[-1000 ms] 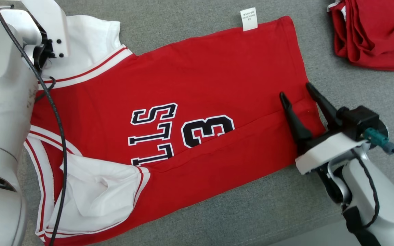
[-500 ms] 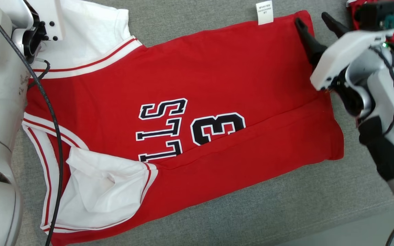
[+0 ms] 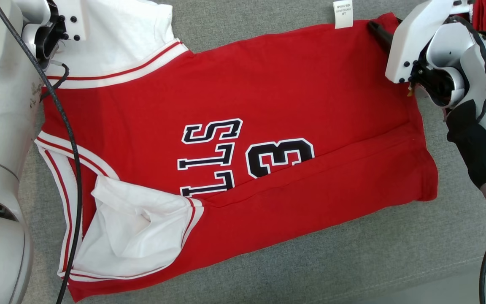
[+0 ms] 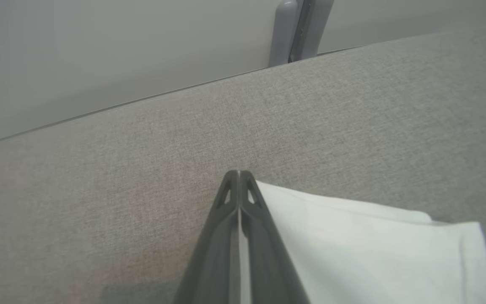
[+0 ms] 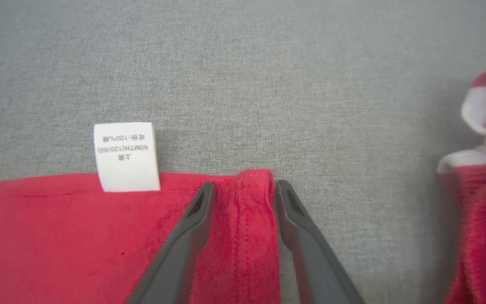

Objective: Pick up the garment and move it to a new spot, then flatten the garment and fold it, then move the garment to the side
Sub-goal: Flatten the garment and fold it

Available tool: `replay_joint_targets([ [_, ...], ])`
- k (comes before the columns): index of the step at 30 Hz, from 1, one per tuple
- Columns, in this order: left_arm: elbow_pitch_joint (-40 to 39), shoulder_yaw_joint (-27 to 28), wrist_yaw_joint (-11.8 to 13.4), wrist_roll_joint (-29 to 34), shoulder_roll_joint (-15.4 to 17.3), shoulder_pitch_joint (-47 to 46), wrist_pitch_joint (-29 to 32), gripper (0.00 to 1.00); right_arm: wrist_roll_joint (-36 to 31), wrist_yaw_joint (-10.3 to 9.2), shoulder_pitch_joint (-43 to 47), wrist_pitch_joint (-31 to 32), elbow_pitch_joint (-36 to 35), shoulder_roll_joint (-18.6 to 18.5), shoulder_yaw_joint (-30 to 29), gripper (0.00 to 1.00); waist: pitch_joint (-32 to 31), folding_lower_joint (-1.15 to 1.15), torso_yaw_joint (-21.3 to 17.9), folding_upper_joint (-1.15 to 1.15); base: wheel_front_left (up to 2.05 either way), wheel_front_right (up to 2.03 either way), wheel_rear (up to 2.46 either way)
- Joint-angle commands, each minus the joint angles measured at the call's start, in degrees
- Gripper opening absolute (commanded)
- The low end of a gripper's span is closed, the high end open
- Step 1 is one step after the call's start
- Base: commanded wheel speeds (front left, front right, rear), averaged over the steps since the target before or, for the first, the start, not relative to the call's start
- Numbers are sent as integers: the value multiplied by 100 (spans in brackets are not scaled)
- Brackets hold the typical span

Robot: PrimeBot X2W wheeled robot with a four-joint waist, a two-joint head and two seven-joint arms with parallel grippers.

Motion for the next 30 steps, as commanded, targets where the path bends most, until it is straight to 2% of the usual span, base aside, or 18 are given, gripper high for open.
replay_joint_targets([
  [1, 14, -14, -11, 21, 28, -72, -28, 0, 9, 2, -73, 39, 22, -2, 37, 37, 5, 0, 5, 0, 0, 0, 0],
  [2, 18, -23, -19, 21, 27, -72, -37, 0, 30, 2, -108, 35, 48, -3, 69, 3, 7, 0, 10, 0, 0, 0, 0],
  [3, 19, -31, -29, 21, 24, -70, -53, 0, 57, 2, -121, 42, 43, 9, 114, 0, 4, 0, 14, 0, 0, 0, 0],
  [14, -255, 34, -291, -131, 17, -135, -1040, 0, 131, 2, -255, -1227, -68, -335, 476, 0, -116, 0, 198, 0, 0, 0, 0],
  [18, -459, 134, -443, -339, -19, 103, -1334, 0, 335, 2, -50, -1625, -150, -493, 623, 0, -245, 0, 341, 0, 0, 0, 0],
  [23, -987, 135, -500, -695, -1, 555, -1548, 0, 507, 2, 325, -2107, -348, -847, 966, 0, -464, 0, 518, 0, 0, 0, 0],
  [26, -1700, -94, -499, -892, 163, 1012, -1683, 0, 579, 2, 574, -2456, -383, -1044, 1086, 0, -601, 0, 604, 0, 0, 0, 0],
  [30, -2755, -236, -500, -1343, 625, 1725, -1831, 0, 768, 2, 926, -2769, -460, -1263, 1218, 0, -773, 0, 707, 0, 0, 0, 0],
])
